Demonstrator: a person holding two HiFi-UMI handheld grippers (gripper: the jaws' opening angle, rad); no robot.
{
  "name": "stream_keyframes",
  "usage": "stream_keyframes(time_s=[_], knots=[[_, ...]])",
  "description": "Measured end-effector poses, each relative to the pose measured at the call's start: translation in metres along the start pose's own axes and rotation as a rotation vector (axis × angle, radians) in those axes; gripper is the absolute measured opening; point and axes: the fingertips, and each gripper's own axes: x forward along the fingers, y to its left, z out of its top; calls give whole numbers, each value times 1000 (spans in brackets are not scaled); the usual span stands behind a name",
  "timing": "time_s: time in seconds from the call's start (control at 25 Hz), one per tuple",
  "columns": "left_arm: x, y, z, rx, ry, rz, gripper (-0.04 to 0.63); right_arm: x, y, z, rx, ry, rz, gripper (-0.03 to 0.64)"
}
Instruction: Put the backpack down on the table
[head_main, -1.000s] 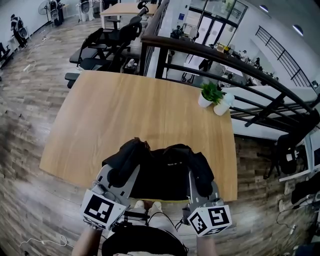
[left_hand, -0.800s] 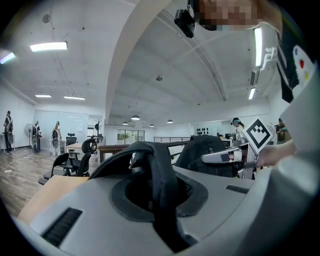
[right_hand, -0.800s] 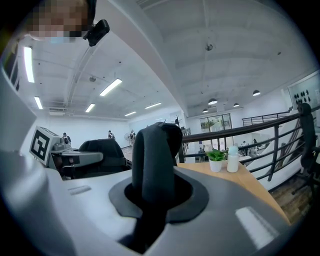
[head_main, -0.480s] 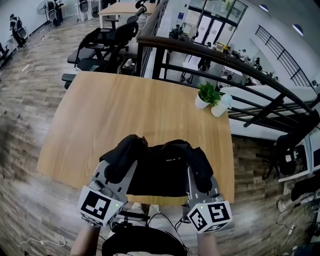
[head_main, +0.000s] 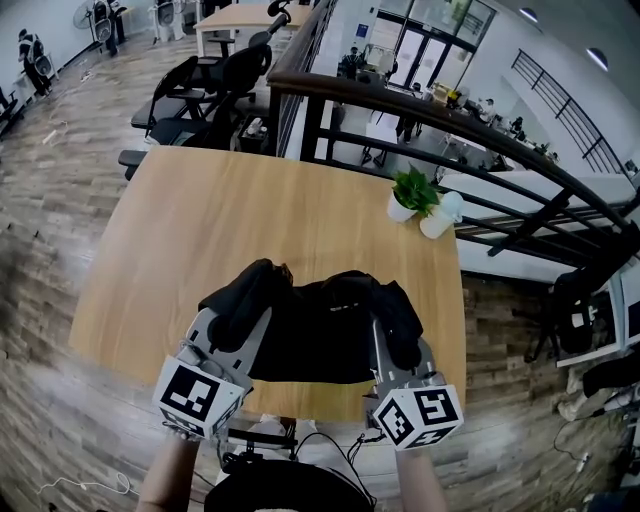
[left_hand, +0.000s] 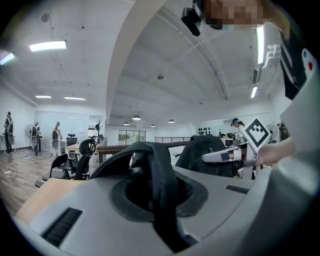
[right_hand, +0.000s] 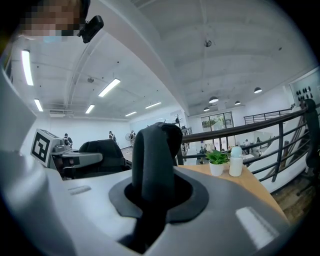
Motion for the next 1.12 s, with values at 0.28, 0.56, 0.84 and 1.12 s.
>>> stream_keyframes(time_s=[0.28, 0.56, 0.84, 1.12], knots=[[33, 19, -3, -16, -3, 13, 46, 34, -23, 0, 17, -1, -6, 58], [68, 33, -12, 32, 5, 17, 46, 66, -45, -10, 16, 1, -13, 58], [99, 51, -26, 30, 8, 19, 46, 95, -61, -22, 5, 14, -38, 58], [123, 60, -48, 63, 50, 39, 46, 117, -74, -36, -16, 43, -44, 58]])
